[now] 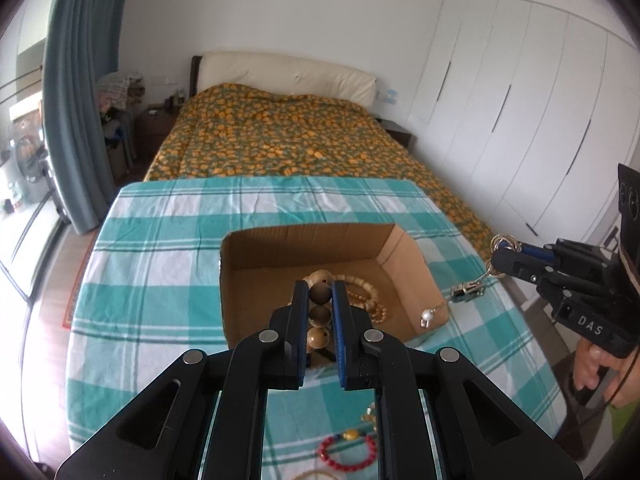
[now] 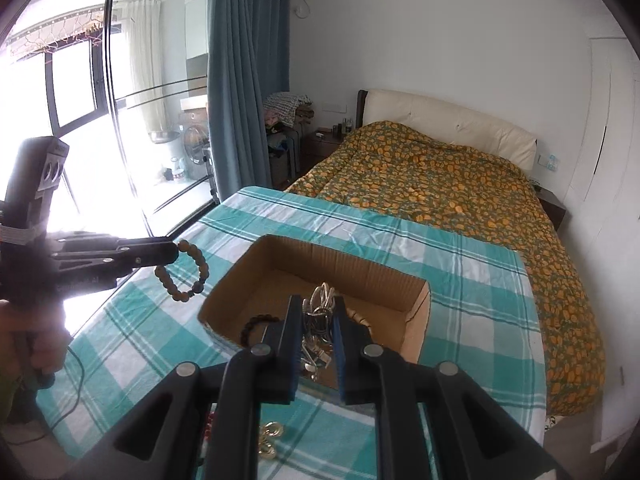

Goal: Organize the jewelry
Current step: 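Carry the wooden bracelet into the box with the left tool while the right tool drops the keychain in, then withdraw both open tools from the box back toward the remaining jewelry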

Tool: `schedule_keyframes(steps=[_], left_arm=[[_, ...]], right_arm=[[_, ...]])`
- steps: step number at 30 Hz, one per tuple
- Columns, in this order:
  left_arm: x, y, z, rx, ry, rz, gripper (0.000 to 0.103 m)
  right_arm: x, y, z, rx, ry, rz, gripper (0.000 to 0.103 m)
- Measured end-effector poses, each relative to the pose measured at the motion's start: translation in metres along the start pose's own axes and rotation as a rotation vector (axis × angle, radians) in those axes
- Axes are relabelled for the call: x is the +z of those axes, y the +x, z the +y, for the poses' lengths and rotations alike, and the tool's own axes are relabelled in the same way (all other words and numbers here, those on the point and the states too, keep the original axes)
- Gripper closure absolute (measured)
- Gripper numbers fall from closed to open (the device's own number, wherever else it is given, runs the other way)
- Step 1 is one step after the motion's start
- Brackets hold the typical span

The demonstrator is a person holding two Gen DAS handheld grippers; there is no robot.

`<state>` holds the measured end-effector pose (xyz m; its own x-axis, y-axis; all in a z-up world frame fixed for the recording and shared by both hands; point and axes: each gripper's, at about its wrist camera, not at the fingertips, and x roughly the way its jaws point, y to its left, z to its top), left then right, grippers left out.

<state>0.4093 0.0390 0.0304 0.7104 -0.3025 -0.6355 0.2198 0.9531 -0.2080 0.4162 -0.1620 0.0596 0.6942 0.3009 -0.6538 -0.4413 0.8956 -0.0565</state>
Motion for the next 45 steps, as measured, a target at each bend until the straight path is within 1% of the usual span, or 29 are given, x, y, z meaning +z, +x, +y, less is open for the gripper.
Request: schedule_keyframes(steps=[5, 9, 15, 17, 18, 19, 20, 21, 22, 23, 26, 27, 28, 30, 33, 38, 41, 45], left_arm=[[0.013, 0.045, 0.001, 0.03, 0.016, 0.048, 0.093], [0.013, 0.078, 0.004, 0.046, 0.019, 0.095, 0.093], [0.002, 0.11, 0.006, 0.067, 0.025, 0.145, 0.093], [-0.003, 0.114, 0.005, 0.071, 0.036, 0.154, 0.092], [-0.004, 0.114, 0.005, 0.08, 0.039, 0.154, 0.089], [-0.006, 0.112, 0.005, 0.091, 0.041, 0.15, 0.073], [-0.007, 0.108, 0.006, 0.1, 0.038, 0.142, 0.061], [-0.008, 0.102, 0.007, 0.11, 0.03, 0.125, 0.038], [-0.009, 0.094, 0.008, 0.117, 0.023, 0.101, 0.028], [-0.011, 0.084, 0.008, 0.12, 0.02, 0.083, 0.027], [-0.018, 0.052, 0.007, 0.113, 0.019, 0.059, 0.025], [-0.023, 0.04, 0.007, 0.109, 0.018, 0.051, 0.022], [-0.029, 0.027, 0.005, 0.108, 0.019, 0.041, 0.019], [-0.044, 0.001, 0.002, 0.105, 0.026, 0.02, 0.016], [-0.076, -0.034, -0.003, 0.102, 0.033, 0.003, 0.011], [-0.139, -0.067, -0.005, 0.106, -0.016, 0.029, 0.011], [-0.178, -0.081, -0.004, 0.135, -0.049, 0.043, 0.011], [-0.221, -0.093, -0.004, 0.173, -0.089, 0.053, 0.011]], right_arm=[[0.007, 0.06, -0.025, -0.028, 0.011, 0.108, 0.089], [-0.002, 0.099, -0.046, -0.065, 0.039, 0.184, 0.089], [-0.019, 0.128, -0.066, -0.117, 0.077, 0.244, 0.089], [-0.024, 0.132, -0.07, -0.121, 0.096, 0.247, 0.085], [-0.025, 0.132, -0.073, -0.122, 0.106, 0.241, 0.082], [-0.025, 0.13, -0.074, -0.122, 0.116, 0.224, 0.072], [-0.025, 0.125, -0.074, -0.132, 0.121, 0.201, 0.059], [-0.025, 0.116, -0.073, -0.146, 0.124, 0.172, 0.054], [-0.024, 0.108, -0.071, -0.159, 0.125, 0.139, 0.051], [-0.023, 0.097, -0.068, -0.165, 0.124, 0.106, 0.05], [-0.023, 0.06, -0.054, -0.164, 0.105, 0.025, 0.05], [-0.024, 0.046, -0.049, -0.162, 0.098, -0.002, 0.049], [-0.026, 0.03, -0.043, -0.16, 0.09, -0.03, 0.044], [-0.033, 0.0, -0.031, -0.159, 0.078, -0.086, 0.039], [-0.054, -0.04, -0.011, -0.147, 0.063, -0.146, 0.037], [-0.103, -0.079, 0.02, -0.128, 0.074, -0.161, 0.037], [-0.137, -0.09, 0.036, -0.134, 0.095, -0.145, 0.037], [-0.186, -0.095, 0.054, -0.135, 0.16, -0.113, 0.037]])
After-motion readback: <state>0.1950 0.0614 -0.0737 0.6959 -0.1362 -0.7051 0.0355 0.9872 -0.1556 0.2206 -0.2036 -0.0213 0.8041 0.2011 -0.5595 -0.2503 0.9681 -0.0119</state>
